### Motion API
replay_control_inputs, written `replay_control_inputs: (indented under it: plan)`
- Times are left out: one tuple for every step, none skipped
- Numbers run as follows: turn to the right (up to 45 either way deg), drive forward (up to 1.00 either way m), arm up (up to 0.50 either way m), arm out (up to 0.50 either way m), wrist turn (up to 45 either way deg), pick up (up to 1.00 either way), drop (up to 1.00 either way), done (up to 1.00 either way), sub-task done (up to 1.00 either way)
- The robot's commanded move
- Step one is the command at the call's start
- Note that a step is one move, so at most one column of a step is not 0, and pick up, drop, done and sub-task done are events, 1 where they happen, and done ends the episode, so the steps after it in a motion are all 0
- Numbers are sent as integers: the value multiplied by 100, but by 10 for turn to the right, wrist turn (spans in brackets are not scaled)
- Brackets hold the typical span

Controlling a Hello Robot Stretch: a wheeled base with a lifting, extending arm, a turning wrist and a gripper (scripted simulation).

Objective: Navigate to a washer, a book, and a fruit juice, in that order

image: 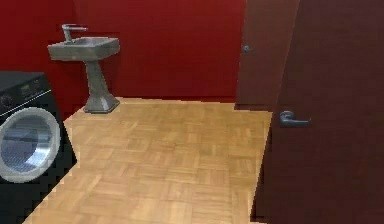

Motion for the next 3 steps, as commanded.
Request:
replay_control_inputs:
  plan:
    - [-30, 0, 0, 0, 0, 0, 0, 0, 0]
    - [0, 75, 0, 0, 0, 0, 0, 0, 0]
    - [90, 0, 0, 0, 0, 0, 0, 0, 0]
